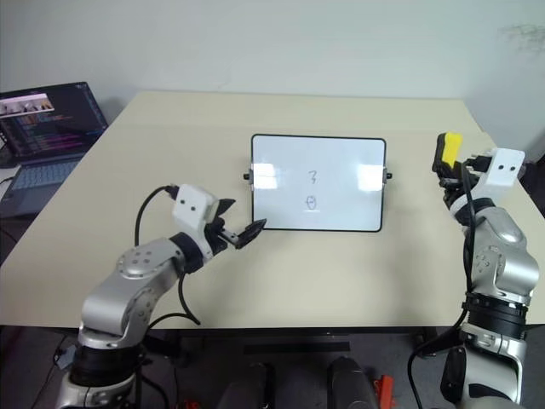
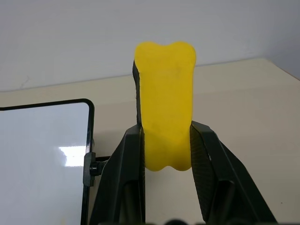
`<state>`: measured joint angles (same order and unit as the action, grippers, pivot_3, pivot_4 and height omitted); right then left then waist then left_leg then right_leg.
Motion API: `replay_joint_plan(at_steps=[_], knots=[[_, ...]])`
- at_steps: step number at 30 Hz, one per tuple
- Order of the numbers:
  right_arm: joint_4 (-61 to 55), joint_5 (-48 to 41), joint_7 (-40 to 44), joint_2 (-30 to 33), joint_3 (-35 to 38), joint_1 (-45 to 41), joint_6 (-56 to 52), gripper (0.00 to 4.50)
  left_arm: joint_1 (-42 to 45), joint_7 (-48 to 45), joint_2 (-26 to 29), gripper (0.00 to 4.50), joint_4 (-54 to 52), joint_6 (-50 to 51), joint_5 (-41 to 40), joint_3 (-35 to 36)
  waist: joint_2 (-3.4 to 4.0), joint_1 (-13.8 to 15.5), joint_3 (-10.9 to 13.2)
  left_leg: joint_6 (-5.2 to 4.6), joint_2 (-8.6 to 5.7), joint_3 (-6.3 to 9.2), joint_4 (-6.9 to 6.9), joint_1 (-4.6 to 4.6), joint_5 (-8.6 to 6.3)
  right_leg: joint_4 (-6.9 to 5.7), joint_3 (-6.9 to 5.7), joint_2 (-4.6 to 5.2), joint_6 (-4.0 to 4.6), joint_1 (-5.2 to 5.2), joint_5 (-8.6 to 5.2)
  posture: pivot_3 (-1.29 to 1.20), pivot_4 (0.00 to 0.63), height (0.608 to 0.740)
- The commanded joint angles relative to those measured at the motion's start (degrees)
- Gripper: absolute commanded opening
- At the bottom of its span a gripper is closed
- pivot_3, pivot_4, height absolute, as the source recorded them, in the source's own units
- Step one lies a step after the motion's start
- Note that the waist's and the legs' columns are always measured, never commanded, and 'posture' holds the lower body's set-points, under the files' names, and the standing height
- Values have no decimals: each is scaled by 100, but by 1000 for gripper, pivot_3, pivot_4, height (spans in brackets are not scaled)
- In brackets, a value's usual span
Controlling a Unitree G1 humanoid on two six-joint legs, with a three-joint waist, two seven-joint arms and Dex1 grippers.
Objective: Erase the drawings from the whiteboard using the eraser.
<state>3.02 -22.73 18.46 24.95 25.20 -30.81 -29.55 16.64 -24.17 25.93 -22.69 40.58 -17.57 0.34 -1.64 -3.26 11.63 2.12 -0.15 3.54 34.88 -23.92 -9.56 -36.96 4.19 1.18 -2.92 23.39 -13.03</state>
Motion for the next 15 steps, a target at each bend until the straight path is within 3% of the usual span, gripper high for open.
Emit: replay_joint_plan(at_steps=[1,15], knots=[[-205,-103,-18,83,-22,-167,112,976,-58,106,-108,4500,-200,-106,79,-85,0,3,0,0,0,0,0,0,0,1,0,0,0,0,0,0,150,740],[-177,-199,33,194,-210,-294,31,976,-31,147,-234,4500,-222,195,18,-127,0,4,0,0,1,2,-2,-1,0,1,-2,0,0,0,0,0,150,740]])
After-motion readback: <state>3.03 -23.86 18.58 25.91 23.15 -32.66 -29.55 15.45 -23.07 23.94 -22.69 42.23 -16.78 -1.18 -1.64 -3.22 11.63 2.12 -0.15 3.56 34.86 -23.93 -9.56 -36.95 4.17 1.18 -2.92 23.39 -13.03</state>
